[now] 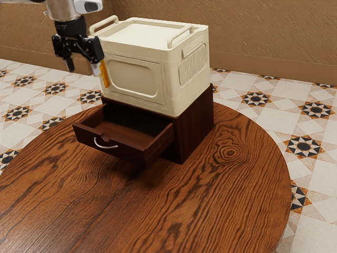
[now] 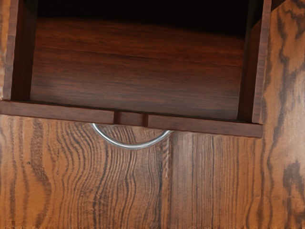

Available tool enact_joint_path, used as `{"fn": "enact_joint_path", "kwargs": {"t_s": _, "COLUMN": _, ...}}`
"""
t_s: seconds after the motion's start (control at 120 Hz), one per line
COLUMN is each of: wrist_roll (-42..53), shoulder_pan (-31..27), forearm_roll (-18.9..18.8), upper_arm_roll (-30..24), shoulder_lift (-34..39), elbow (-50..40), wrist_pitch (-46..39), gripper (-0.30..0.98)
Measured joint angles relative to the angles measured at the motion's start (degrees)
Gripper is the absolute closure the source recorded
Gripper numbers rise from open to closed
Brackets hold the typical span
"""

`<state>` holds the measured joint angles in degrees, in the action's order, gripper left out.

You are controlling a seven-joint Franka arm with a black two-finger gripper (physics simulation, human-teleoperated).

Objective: Push the drawer handle with one arm to close the drawer

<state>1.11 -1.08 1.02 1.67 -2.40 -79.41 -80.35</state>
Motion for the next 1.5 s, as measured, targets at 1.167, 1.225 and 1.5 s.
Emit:
{"fn": "enact_joint_path", "kwargs": {"t_s": 1.167, "wrist_roll": -9.04, "shoulder_pan": -3.47, "forearm_roll": -1.75, "upper_arm_roll": -7.67, "shoulder_lift": 30.06, "elbow": -53.19, "wrist_pitch": -21.82, "gripper": 0.65}}
{"fn": "enact_joint_path", "kwargs": {"t_s": 1.225, "wrist_roll": -9.40, "shoulder_pan": -4.12, "forearm_roll": -1.76, "upper_arm_roll": -7.65, "shoulder_lift": 29.42, "elbow": -53.97, "wrist_pitch": -24.13, "gripper": 0.69}}
{"fn": "enact_joint_path", "kwargs": {"t_s": 1.5, "wrist_roll": -11.41, "shoulder_pan": -6.74, "forearm_roll": -1.50, "upper_arm_roll": -9.08, "shoulder_lift": 24.41, "elbow": -54.48, "wrist_pitch": -32.89, "gripper": 0.77}}
